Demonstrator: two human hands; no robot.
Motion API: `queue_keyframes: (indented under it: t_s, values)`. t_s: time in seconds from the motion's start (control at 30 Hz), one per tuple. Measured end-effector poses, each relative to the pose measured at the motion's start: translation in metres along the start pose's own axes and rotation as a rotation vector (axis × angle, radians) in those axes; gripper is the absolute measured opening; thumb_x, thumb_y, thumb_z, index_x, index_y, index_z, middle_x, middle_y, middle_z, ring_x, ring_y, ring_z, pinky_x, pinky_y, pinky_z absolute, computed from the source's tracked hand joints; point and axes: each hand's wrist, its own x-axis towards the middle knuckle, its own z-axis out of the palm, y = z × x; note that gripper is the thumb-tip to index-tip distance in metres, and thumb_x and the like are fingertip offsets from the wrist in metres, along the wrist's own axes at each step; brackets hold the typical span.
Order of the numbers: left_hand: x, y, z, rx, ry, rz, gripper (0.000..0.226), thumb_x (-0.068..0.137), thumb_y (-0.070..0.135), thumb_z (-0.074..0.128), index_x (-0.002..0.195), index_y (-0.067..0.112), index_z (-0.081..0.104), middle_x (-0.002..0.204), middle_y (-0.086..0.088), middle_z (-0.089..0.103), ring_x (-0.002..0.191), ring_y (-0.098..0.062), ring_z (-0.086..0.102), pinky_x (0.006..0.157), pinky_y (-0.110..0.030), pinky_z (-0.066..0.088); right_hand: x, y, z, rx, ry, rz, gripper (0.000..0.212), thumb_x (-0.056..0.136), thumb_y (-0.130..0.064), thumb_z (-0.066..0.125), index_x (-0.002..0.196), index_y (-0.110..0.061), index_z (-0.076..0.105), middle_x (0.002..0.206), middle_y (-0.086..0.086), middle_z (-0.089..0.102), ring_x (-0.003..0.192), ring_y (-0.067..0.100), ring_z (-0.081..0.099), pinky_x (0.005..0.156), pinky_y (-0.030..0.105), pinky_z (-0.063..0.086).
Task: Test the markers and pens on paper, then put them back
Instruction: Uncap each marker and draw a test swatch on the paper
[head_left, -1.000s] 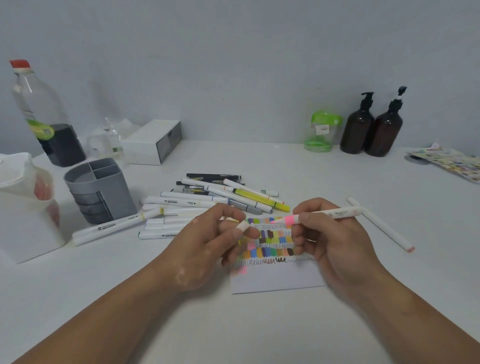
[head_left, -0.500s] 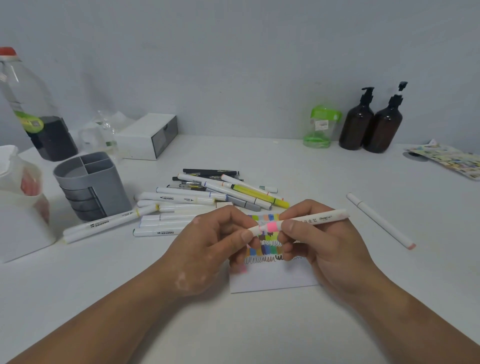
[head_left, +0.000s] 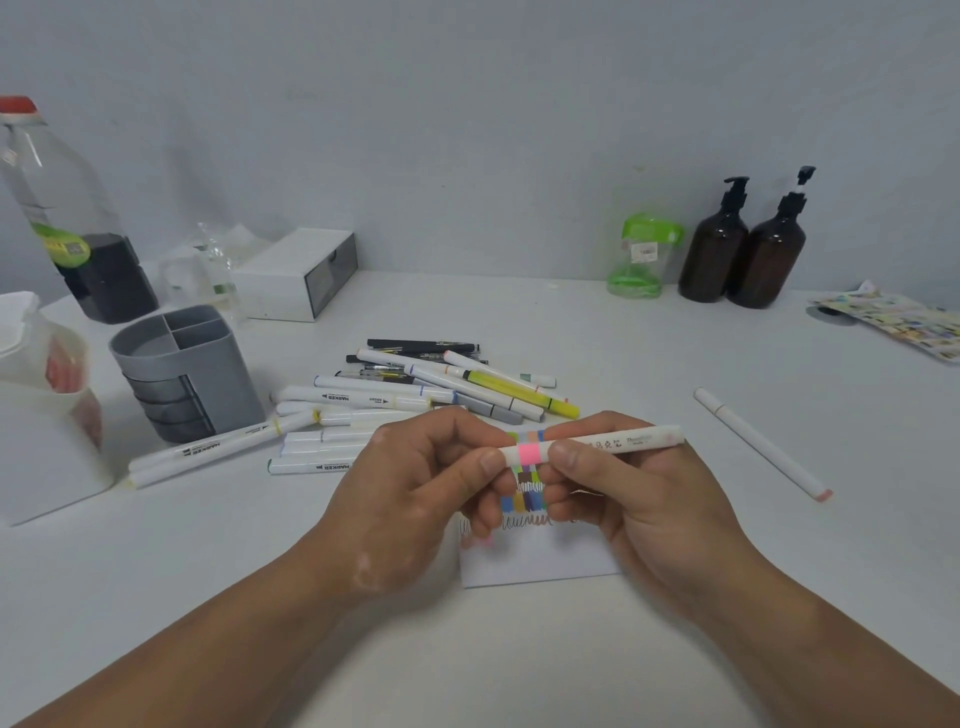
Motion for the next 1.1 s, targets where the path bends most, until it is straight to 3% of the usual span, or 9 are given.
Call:
queue_keyframes:
  t_s: [0.23, 0.4, 0.47, 0.53, 0.7, 0.8, 0.9, 1.0, 1.1]
  values:
    - [-0.004, 0.004, -0.004, 0.196, 0.007, 0.099, 0.012, 0.094, 0.018, 0.061, 0.095, 0.024, 0.071, 0.075, -0.009, 0.07, 0.054, -0.021, 0.061, 0.058, -0.033, 0.054, -0.002, 0.001, 0.002, 0.026, -0.003, 0.003, 0.027, 0.063, -0.03, 0.083, 0.084, -0.014, 0.081, 0.074, 0.015, 0.073, 0.063, 0.021, 0.069, 0.058, 0.026, 0.057]
    - [0.003, 0.002, -0.012, 0.299, 0.001, 0.062, 0.011, 0.093, 0.025, 0.062, 0.096, 0.029, 0.072, 0.067, -0.001, 0.068, 0.057, -0.012, 0.058, 0.059, -0.022, 0.049, 0.004, -0.009, -0.016, -0.168, 0.013, -0.002, 0.019, 0.071, -0.024, 0.087, 0.085, -0.013, 0.082, 0.068, 0.008, 0.069, 0.063, 0.018, 0.064, 0.058, 0.026, 0.054]
    - [0.006, 0.0, -0.018, 0.37, 0.065, 0.058, 0.008, 0.094, 0.031, 0.066, 0.095, 0.033, 0.074, 0.063, 0.008, 0.066, 0.055, -0.006, 0.055, 0.056, -0.014, 0.044, 0.006, -0.016, -0.029, -0.312, 0.015, -0.021, 0.006, 0.076, -0.016, 0.085, 0.082, -0.017, 0.082, 0.067, 0.003, 0.071, 0.061, 0.015, 0.063, 0.058, 0.026, 0.054]
    - [0.007, -0.003, -0.02, 0.442, 0.111, 0.057, 0.007, 0.091, 0.039, 0.067, 0.095, 0.038, 0.073, 0.06, 0.01, 0.063, 0.053, -0.005, 0.053, 0.053, -0.011, 0.04, 0.006, -0.012, -0.032, -0.582, -0.018, -0.06, 0.016, 0.08, -0.009, 0.085, 0.081, -0.025, 0.08, 0.067, 0.001, 0.073, 0.06, 0.011, 0.063, 0.061, 0.029, 0.053]
    - [0.006, -0.006, -0.016, 0.412, 0.081, 0.08, 0.012, 0.089, 0.039, 0.072, 0.101, 0.043, 0.072, 0.067, 0.005, 0.067, 0.057, -0.009, 0.058, 0.058, -0.021, 0.049, 0.002, 0.001, -0.021, -0.948, -0.095, -0.132, 0.005, 0.075, -0.039, 0.077, 0.078, -0.036, 0.074, 0.073, -0.018, 0.071, 0.058, -0.001, 0.06, 0.056, 0.01, 0.045]
    - [0.004, -0.005, -0.021, 0.421, 0.053, 0.054, 0.026, 0.083, 0.041, 0.069, 0.109, 0.044, 0.07, 0.074, 0.004, 0.068, 0.06, -0.01, 0.06, 0.06, -0.028, 0.052, 0.013, -0.015, -0.054, -1.07, 0.204, -0.121, 0.004, 0.077, -0.034, 0.079, 0.075, -0.032, 0.076, 0.07, -0.022, 0.071, 0.064, 0.001, 0.064, 0.054, 0.013, 0.046]
    - [0.004, -0.003, -0.026, 0.545, 0.034, 0.015, 0.027, 0.079, 0.052, 0.066, 0.102, 0.042, 0.073, 0.072, 0.006, 0.069, 0.059, -0.01, 0.058, 0.059, -0.034, 0.05, 0.018, -0.023, -0.094, -1.218, 0.533, 0.027, 0.008, 0.078, -0.032, 0.073, 0.071, -0.029, 0.077, 0.062, -0.016, 0.069, 0.065, 0.002, 0.064, 0.051, 0.016, 0.044]
    - [0.0, -0.002, -0.028, 0.59, 0.027, -0.016, 0.02, 0.08, 0.052, 0.066, 0.095, 0.042, 0.074, 0.071, 0.007, 0.071, 0.063, -0.021, 0.06, 0.062, -0.032, 0.047, 0.022, -0.015, -0.114, -1.34, 0.632, 0.171, 0.015, 0.079, -0.028, 0.064, 0.068, -0.027, 0.075, 0.07, -0.009, 0.07, 0.071, 0.014, 0.063, 0.059, 0.028, 0.052]
    - [-0.004, -0.001, -0.03, 0.651, 0.007, -0.028, 0.013, 0.089, 0.03, 0.073, 0.094, 0.042, 0.075, 0.075, 0.01, 0.073, 0.067, -0.019, 0.063, 0.065, -0.029, 0.049, 0.027, -0.007, -0.118, -1.402, 0.647, 0.278, 0.014, 0.081, -0.031, 0.065, 0.077, -0.027, 0.077, 0.083, -0.003, 0.071, 0.075, 0.022, 0.06, 0.06, 0.028, 0.045]
